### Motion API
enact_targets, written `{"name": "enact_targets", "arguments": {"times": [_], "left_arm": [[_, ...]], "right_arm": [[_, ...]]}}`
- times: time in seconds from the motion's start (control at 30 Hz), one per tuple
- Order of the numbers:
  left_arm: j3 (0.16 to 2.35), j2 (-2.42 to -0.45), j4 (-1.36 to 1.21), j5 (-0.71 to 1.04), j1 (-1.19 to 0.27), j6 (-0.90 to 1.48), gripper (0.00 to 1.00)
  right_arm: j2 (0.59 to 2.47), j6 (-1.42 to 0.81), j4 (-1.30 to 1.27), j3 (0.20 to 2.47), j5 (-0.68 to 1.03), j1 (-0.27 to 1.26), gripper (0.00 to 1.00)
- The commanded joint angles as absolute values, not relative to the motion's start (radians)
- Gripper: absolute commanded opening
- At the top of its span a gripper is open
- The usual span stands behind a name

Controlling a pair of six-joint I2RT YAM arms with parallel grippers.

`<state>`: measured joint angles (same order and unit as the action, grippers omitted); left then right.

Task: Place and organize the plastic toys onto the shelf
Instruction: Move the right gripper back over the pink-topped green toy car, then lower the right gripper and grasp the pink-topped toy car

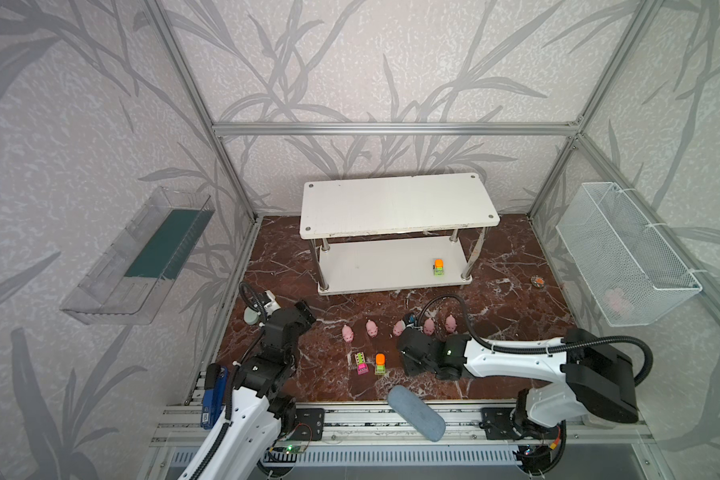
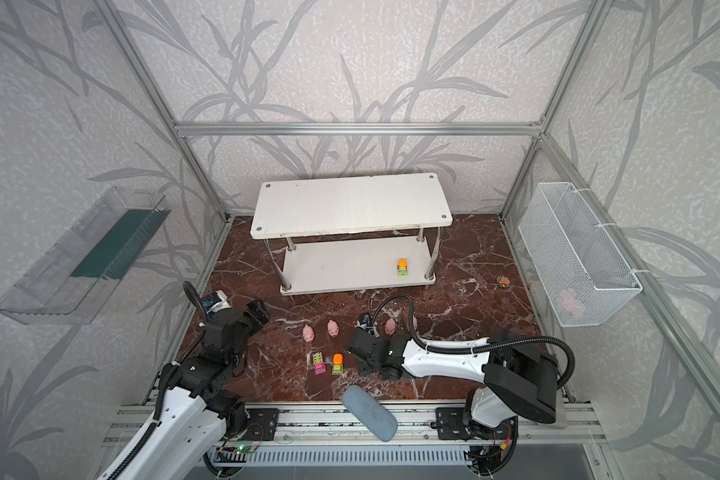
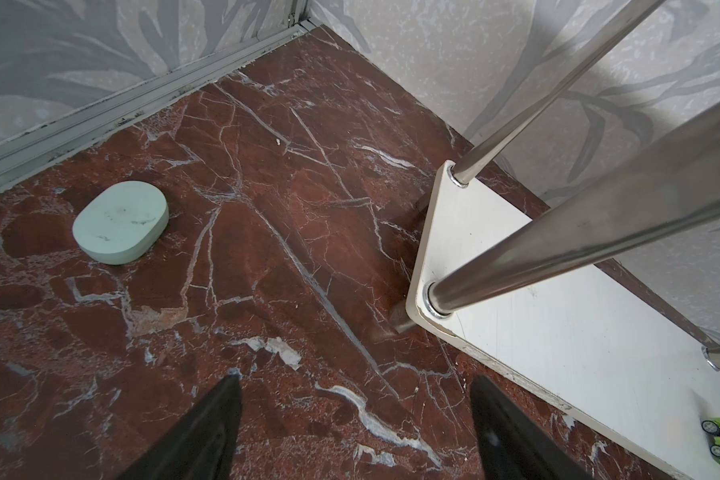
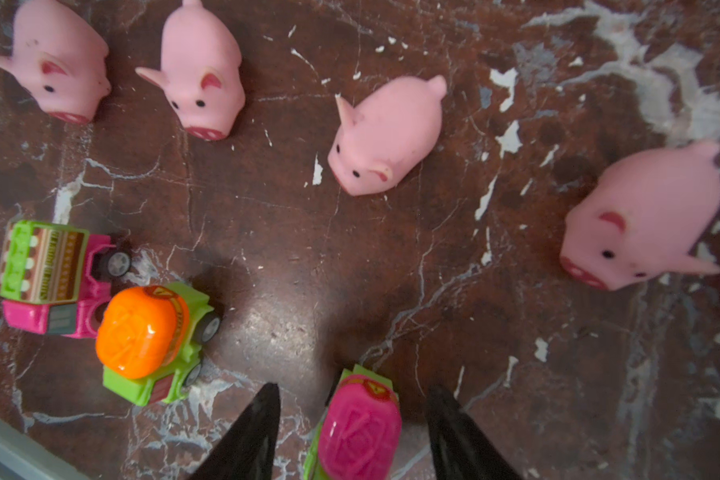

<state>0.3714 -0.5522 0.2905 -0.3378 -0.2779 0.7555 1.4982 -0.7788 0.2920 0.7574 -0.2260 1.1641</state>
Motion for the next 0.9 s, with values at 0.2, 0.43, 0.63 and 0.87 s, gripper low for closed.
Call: {"name": "enact_targets", "arguments": {"times": [0.2,0.43,0.63,0.87], "left_arm": [[0.375,-0.552,0.278,-0.351,-0.282,0.764,0.84],[0.375,-0.557,0.273,-0.350,-0.282,0.767,0.84],[0.375,-0.557,0.272,-0.352,-0.282,0.769,0.84],[0.370,-0.566,0.262,-0.350,-0.282,0.770,0.84]], "right_arm": [[1.529,-0.800,0.338,0.790,-0.232,1.170,0.50],[1.557,-0.800,0.375,0.819,-0.237,1.169,0.40],[1.552,-0.795,0.400,0.830,-0.242,1.170,0.32],[1.541,-0.790,0.425,0.831,-0.246,1.169,0.33]]}}
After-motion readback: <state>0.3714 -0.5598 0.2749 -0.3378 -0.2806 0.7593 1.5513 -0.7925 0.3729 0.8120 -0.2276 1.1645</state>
